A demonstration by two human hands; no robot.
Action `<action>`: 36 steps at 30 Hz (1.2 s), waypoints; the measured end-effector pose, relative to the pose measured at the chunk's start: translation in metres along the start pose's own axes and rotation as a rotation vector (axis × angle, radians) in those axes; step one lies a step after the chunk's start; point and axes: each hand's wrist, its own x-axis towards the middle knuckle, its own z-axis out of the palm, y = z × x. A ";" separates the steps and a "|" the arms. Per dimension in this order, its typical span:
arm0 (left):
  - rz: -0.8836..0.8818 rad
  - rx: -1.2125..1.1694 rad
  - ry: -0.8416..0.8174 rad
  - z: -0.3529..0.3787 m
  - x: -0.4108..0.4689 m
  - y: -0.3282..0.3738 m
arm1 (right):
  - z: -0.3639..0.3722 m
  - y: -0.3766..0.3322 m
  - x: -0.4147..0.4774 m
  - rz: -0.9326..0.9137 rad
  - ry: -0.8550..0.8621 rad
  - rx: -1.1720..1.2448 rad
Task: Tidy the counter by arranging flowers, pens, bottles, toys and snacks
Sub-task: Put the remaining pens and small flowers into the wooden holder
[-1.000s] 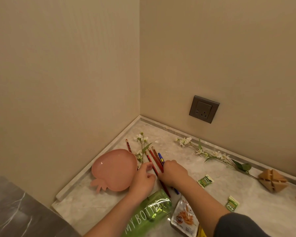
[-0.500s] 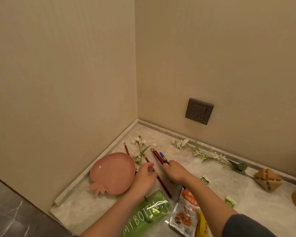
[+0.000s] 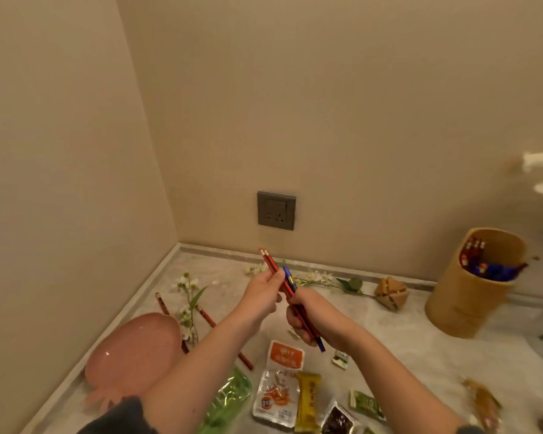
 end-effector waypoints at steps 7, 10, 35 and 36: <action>0.095 -0.074 -0.160 0.084 -0.013 0.034 | -0.063 0.008 -0.045 -0.032 0.412 -0.020; 0.171 -0.115 -0.232 0.122 -0.022 0.054 | -0.101 0.004 -0.073 -0.108 0.485 -0.232; 0.754 0.125 -0.130 0.308 0.009 0.113 | -0.285 0.031 -0.148 -0.156 1.084 -0.667; 0.773 0.145 -0.119 0.309 0.011 0.112 | -0.285 0.037 -0.145 -0.136 1.082 -0.670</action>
